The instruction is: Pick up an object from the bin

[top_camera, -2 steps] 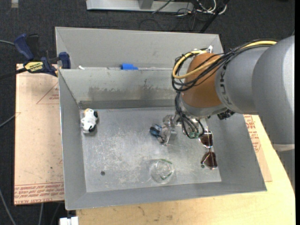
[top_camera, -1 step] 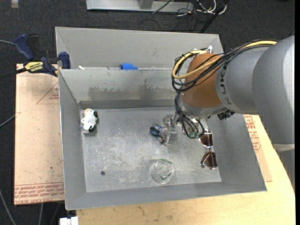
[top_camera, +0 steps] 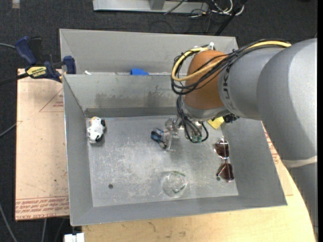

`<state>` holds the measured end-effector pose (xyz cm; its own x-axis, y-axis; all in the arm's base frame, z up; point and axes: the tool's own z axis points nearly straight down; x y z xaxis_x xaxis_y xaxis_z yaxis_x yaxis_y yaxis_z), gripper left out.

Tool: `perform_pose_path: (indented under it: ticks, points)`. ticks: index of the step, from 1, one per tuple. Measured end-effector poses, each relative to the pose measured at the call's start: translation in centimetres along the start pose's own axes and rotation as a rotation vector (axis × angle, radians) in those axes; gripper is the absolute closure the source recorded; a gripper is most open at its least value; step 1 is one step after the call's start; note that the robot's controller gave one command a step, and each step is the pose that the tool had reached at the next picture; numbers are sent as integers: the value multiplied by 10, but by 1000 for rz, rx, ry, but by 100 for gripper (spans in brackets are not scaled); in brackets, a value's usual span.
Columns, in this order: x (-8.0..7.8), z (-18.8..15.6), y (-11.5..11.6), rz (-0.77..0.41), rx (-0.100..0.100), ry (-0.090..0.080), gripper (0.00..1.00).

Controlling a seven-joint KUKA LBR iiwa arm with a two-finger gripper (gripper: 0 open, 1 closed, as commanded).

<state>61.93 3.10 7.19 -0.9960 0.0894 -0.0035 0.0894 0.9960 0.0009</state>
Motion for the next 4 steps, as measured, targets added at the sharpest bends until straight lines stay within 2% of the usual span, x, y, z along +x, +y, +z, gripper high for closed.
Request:
perform_pose_path:
  ticks: [1,2,3,4]
  points:
    - [-14,0,-19,-10,-4,-1,100]
    - [-30,0,-51,6,3,-1,100]
    - [-32,-47,-25,13,0,7,100]
    - [-23,-124,-36,5,0,4,100]
